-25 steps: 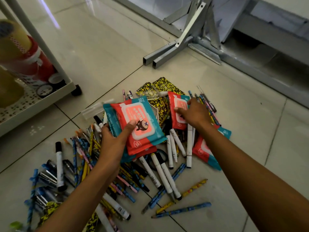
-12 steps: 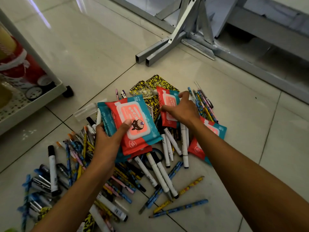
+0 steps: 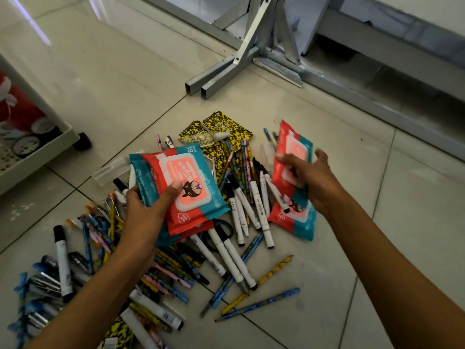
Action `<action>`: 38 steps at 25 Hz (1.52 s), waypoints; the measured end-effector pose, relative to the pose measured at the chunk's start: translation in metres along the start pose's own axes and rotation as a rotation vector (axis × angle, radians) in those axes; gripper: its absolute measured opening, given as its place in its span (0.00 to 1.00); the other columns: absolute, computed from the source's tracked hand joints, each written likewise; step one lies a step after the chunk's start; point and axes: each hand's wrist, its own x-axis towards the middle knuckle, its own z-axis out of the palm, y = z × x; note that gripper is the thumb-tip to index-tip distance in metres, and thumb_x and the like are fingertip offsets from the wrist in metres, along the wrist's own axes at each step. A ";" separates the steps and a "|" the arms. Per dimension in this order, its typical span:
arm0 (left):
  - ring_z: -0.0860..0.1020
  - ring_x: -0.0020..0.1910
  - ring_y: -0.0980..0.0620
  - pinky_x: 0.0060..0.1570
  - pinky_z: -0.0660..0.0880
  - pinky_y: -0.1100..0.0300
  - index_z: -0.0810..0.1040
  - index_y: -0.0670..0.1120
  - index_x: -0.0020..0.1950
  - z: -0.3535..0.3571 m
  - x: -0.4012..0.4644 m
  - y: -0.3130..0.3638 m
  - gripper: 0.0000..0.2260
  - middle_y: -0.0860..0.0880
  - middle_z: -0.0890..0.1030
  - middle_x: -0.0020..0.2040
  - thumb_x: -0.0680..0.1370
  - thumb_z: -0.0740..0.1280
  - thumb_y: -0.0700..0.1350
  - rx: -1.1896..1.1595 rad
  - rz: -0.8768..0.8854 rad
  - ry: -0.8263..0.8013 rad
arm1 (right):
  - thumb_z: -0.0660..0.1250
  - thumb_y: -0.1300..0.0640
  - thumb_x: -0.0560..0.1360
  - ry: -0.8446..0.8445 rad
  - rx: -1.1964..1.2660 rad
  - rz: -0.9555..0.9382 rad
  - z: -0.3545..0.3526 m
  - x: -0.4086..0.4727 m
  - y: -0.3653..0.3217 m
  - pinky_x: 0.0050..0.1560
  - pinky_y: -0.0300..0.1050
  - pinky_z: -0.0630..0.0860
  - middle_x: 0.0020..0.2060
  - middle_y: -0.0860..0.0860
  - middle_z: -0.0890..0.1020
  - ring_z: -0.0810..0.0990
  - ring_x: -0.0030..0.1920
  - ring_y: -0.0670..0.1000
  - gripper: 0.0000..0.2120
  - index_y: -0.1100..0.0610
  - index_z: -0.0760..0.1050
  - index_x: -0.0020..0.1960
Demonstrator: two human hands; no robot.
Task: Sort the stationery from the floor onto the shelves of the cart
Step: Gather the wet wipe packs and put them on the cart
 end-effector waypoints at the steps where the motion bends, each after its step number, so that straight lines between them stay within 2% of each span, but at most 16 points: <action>1: 0.84 0.46 0.50 0.41 0.81 0.54 0.66 0.50 0.69 0.002 -0.001 -0.001 0.31 0.50 0.81 0.57 0.69 0.72 0.52 0.003 -0.001 -0.007 | 0.80 0.52 0.59 0.063 -0.009 0.020 -0.018 0.000 0.012 0.42 0.49 0.82 0.51 0.53 0.80 0.83 0.47 0.54 0.43 0.55 0.64 0.69; 3: 0.84 0.48 0.48 0.44 0.81 0.52 0.66 0.50 0.70 0.007 -0.001 -0.006 0.34 0.49 0.81 0.58 0.66 0.73 0.53 0.008 -0.012 -0.030 | 0.80 0.55 0.59 0.159 -0.016 0.029 -0.044 -0.002 0.041 0.36 0.42 0.81 0.45 0.54 0.84 0.84 0.41 0.50 0.27 0.59 0.78 0.55; 4: 0.84 0.48 0.48 0.44 0.81 0.52 0.66 0.50 0.69 0.012 -0.002 -0.008 0.35 0.49 0.81 0.58 0.65 0.73 0.54 0.009 -0.021 -0.038 | 0.80 0.56 0.61 0.191 -0.031 0.039 -0.051 -0.003 0.055 0.37 0.42 0.81 0.44 0.55 0.85 0.83 0.39 0.50 0.22 0.59 0.80 0.52; 5: 0.83 0.48 0.48 0.45 0.80 0.52 0.65 0.50 0.69 0.016 -0.004 -0.009 0.35 0.49 0.81 0.58 0.65 0.73 0.54 0.012 -0.029 -0.043 | 0.80 0.56 0.61 0.210 -0.042 0.047 -0.055 -0.003 0.067 0.40 0.44 0.81 0.44 0.56 0.85 0.83 0.40 0.51 0.22 0.60 0.80 0.52; 7: 0.83 0.48 0.48 0.47 0.80 0.50 0.65 0.49 0.69 0.025 -0.007 -0.013 0.34 0.49 0.81 0.58 0.65 0.73 0.54 0.020 -0.036 -0.061 | 0.83 0.50 0.56 0.220 -0.055 0.068 -0.058 -0.001 0.081 0.48 0.51 0.82 0.46 0.55 0.85 0.84 0.44 0.52 0.32 0.59 0.79 0.56; 9: 0.83 0.49 0.48 0.48 0.79 0.50 0.65 0.49 0.69 0.032 -0.008 -0.015 0.35 0.49 0.81 0.59 0.66 0.73 0.54 0.034 -0.035 -0.080 | 0.83 0.40 0.43 0.215 -0.083 0.097 -0.055 0.005 0.087 0.48 0.53 0.82 0.46 0.52 0.85 0.85 0.44 0.51 0.47 0.57 0.76 0.58; 11: 0.83 0.49 0.48 0.47 0.79 0.51 0.65 0.49 0.69 0.037 -0.009 -0.017 0.33 0.49 0.80 0.59 0.67 0.73 0.53 0.038 -0.029 -0.080 | 0.81 0.36 0.34 0.235 -0.106 0.105 -0.054 0.013 0.092 0.46 0.53 0.83 0.45 0.51 0.85 0.85 0.43 0.51 0.57 0.56 0.73 0.59; 13: 0.83 0.50 0.47 0.49 0.79 0.49 0.64 0.49 0.70 0.040 -0.009 -0.020 0.35 0.49 0.80 0.59 0.67 0.73 0.53 0.042 -0.031 -0.084 | 0.81 0.37 0.38 0.252 -0.101 0.092 -0.049 0.007 0.085 0.48 0.54 0.82 0.47 0.51 0.83 0.84 0.44 0.52 0.55 0.56 0.69 0.60; 16: 0.83 0.50 0.47 0.52 0.79 0.47 0.63 0.50 0.71 0.042 -0.011 -0.021 0.38 0.49 0.80 0.60 0.64 0.73 0.55 0.060 -0.023 -0.091 | 0.83 0.48 0.55 0.291 -0.063 0.103 -0.043 0.000 0.079 0.51 0.54 0.81 0.49 0.51 0.80 0.81 0.47 0.51 0.42 0.57 0.65 0.60; 18: 0.82 0.50 0.48 0.51 0.79 0.48 0.63 0.50 0.71 0.043 -0.012 -0.021 0.36 0.49 0.79 0.60 0.66 0.73 0.54 0.061 -0.017 -0.084 | 0.82 0.53 0.60 0.313 -0.023 0.081 -0.041 0.000 0.078 0.51 0.53 0.80 0.47 0.50 0.78 0.80 0.48 0.51 0.37 0.55 0.62 0.59; 22: 0.82 0.49 0.48 0.47 0.79 0.52 0.63 0.50 0.70 0.042 -0.014 -0.022 0.31 0.49 0.79 0.60 0.71 0.72 0.51 0.054 -0.016 -0.076 | 0.83 0.55 0.58 0.291 -0.031 0.020 -0.042 -0.001 0.070 0.52 0.55 0.81 0.50 0.52 0.80 0.81 0.49 0.53 0.37 0.56 0.64 0.59; 27: 0.83 0.49 0.48 0.47 0.79 0.51 0.63 0.51 0.69 0.035 -0.015 -0.021 0.32 0.49 0.80 0.59 0.69 0.73 0.53 0.044 -0.007 -0.082 | 0.82 0.50 0.56 0.284 -0.228 -0.173 -0.060 -0.018 0.039 0.50 0.56 0.81 0.51 0.51 0.80 0.82 0.49 0.53 0.38 0.53 0.64 0.57; 29: 0.83 0.48 0.49 0.43 0.80 0.53 0.63 0.51 0.70 0.031 -0.016 -0.021 0.34 0.49 0.80 0.59 0.67 0.73 0.54 0.042 -0.001 -0.094 | 0.82 0.51 0.58 0.166 -0.166 -0.200 -0.062 -0.032 0.019 0.49 0.54 0.82 0.51 0.51 0.82 0.83 0.48 0.53 0.36 0.55 0.67 0.60; 33: 0.84 0.46 0.51 0.38 0.82 0.56 0.62 0.52 0.70 0.021 -0.021 -0.019 0.29 0.52 0.80 0.57 0.72 0.71 0.51 0.018 0.022 -0.115 | 0.74 0.59 0.66 -0.348 0.138 -0.105 -0.021 -0.071 -0.009 0.44 0.50 0.83 0.48 0.55 0.85 0.84 0.44 0.54 0.18 0.56 0.78 0.56; 35: 0.84 0.46 0.51 0.41 0.82 0.53 0.63 0.54 0.69 0.015 -0.027 -0.016 0.29 0.53 0.80 0.57 0.71 0.71 0.53 0.017 0.040 -0.139 | 0.71 0.61 0.67 -0.531 0.195 -0.035 0.016 -0.087 -0.010 0.45 0.51 0.82 0.48 0.56 0.85 0.84 0.42 0.53 0.15 0.56 0.78 0.55; 38: 0.83 0.51 0.49 0.48 0.81 0.48 0.63 0.54 0.70 -0.009 -0.031 -0.011 0.32 0.51 0.79 0.61 0.69 0.68 0.59 -0.028 0.092 -0.117 | 0.69 0.64 0.72 -0.641 0.198 0.010 0.069 -0.104 -0.005 0.46 0.51 0.82 0.50 0.58 0.84 0.85 0.42 0.54 0.15 0.59 0.77 0.58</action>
